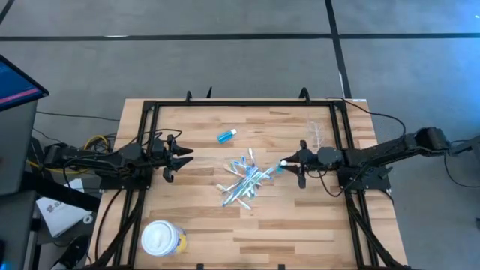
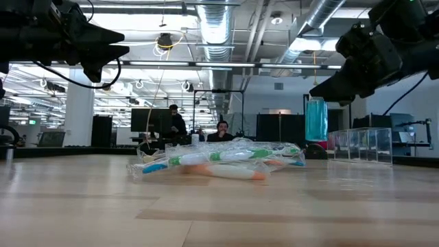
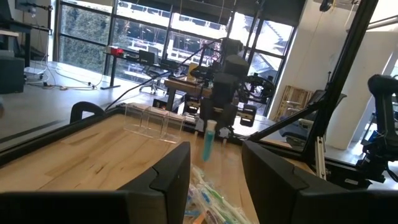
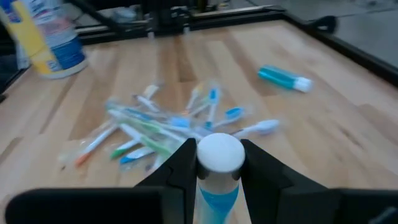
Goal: Pick & Place toothbrushing station
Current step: Put the blue mouthwash into the transparent organizer
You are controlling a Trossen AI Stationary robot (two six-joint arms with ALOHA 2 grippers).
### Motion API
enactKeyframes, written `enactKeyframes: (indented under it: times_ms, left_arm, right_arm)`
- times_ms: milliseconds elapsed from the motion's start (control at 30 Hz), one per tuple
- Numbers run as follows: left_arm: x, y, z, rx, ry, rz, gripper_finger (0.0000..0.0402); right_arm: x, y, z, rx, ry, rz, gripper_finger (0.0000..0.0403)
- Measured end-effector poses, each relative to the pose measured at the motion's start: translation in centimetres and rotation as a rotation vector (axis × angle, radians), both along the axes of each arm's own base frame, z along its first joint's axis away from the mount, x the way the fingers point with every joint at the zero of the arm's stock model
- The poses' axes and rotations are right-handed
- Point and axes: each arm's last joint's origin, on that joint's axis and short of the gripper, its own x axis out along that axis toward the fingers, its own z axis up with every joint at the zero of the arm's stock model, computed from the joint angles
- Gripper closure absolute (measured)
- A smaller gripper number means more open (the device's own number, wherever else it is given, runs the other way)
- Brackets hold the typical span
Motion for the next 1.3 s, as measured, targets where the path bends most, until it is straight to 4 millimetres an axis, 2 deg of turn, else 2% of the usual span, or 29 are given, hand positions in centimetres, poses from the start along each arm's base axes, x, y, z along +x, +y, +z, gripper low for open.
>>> enactKeyframes:
  times_ms: [400,800,1300]
  left_arm:
    - [0.0,0.0,0.0,0.0,0.0,0.0,0.0262]
    - [0.0,0.0,0.0,0.0,0.0,0.0,0.0262]
    - [0.0,0.0,0.0,0.001,0.0,0.001,0.0262]
  right_arm:
    - [-2.9,-0.8,1.3,-0.042,-0.003,-0.198,0.0317]
    - [-5.8,-1.8,2.2,-0.108,-0.05,-0.489,0.0317]
    - [-7.8,-2.6,2.6,-0.16,-0.085,-0.708,0.0317]
